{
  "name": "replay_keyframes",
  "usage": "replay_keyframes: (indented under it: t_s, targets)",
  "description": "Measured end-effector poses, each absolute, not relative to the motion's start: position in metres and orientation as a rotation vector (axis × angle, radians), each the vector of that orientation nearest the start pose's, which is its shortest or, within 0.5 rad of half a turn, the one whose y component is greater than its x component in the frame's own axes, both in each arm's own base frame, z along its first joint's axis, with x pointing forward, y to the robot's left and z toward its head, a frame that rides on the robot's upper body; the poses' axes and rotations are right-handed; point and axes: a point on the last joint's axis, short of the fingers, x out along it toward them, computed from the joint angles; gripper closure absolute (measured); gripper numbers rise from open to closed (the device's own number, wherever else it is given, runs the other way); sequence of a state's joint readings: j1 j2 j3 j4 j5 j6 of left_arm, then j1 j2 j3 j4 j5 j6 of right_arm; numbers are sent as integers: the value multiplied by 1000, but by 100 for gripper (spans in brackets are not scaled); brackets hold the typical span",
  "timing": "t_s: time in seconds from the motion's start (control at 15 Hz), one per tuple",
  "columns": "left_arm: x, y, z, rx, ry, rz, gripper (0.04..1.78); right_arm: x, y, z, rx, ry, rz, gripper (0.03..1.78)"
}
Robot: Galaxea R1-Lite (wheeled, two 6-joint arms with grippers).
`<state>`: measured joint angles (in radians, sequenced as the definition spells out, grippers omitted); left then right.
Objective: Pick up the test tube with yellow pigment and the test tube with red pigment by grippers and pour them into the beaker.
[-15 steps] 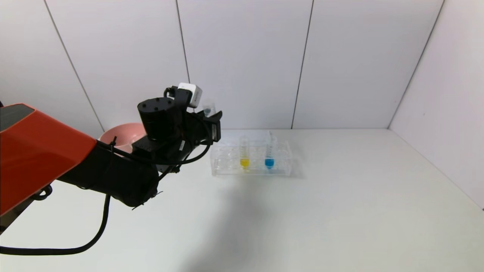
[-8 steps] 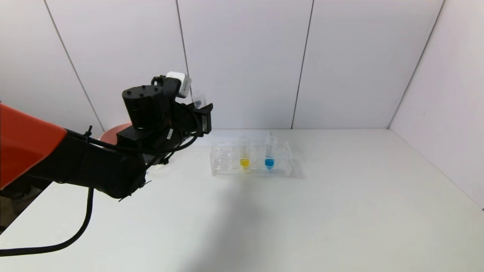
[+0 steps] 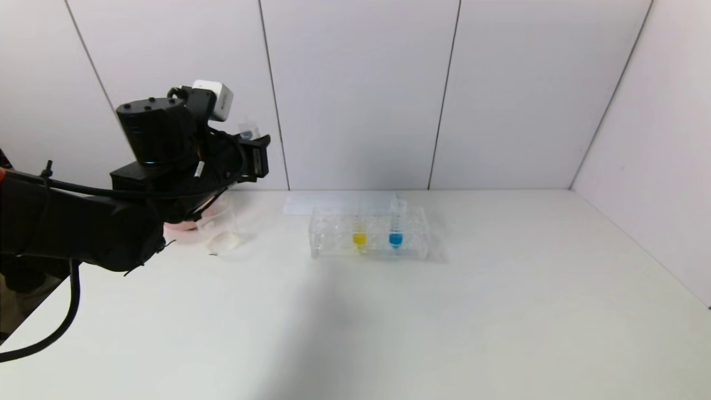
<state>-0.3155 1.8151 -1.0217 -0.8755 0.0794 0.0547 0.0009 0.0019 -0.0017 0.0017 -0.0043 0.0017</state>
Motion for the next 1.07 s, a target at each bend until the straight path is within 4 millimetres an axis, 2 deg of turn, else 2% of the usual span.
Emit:
replay_keyframes:
  t_s: [0.33, 1.07]
  targets:
    - [337, -82, 236, 39, -104, -161, 135, -23, 0, 76, 2, 2, -3, 11]
    - [340, 6, 241, 57, -90, 67, 135, -23, 0, 76, 2, 2, -3, 11]
